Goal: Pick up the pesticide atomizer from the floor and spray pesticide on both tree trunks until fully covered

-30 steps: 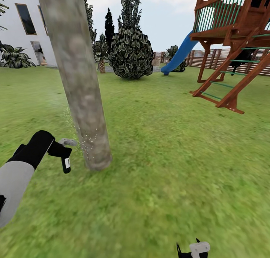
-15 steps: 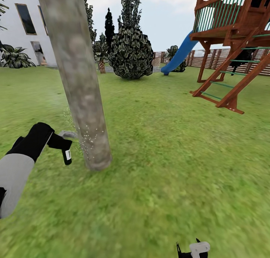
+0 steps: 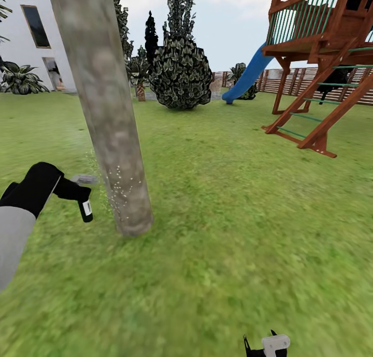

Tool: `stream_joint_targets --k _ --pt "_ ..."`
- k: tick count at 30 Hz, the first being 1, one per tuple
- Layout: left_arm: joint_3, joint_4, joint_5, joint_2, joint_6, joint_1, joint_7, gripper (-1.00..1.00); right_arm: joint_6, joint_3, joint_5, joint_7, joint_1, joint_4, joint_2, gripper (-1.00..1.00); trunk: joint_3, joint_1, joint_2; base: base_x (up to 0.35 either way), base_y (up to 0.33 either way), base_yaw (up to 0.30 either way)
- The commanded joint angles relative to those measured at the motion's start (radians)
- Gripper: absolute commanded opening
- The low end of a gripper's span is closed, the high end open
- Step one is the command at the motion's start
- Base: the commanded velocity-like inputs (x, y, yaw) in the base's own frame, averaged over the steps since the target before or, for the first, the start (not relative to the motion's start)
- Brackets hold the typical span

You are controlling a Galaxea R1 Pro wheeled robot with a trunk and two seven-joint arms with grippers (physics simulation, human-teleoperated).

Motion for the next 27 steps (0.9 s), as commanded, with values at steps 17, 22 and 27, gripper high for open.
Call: stream_joint_targets --k 17,22,27 --pt "0.001 0.003 0.006 -0.027 0.003 -0.094 -0.003 -1.00 0.000 0.001 0.000 0.000 0.000 0.000 0.000 1.00 0.000 0.000 0.000 -0.049 0.000 0.000" --pt "-0.001 0.001 0.006 -0.116 0.007 -0.095 -0.005 -1.00 0.000 0.000 0.000 -0.001 0.000 0.000 0.001 1.00 0.000 0.000 0.000 0.000 0.000 0.000" --pt "-0.002 0.001 0.003 -0.105 0.007 -0.090 -0.006 -1.00 0.000 0.000 0.000 -0.001 0.000 0.000 0.000 1.00 0.000 0.000 0.000 0.000 0.000 0.000"
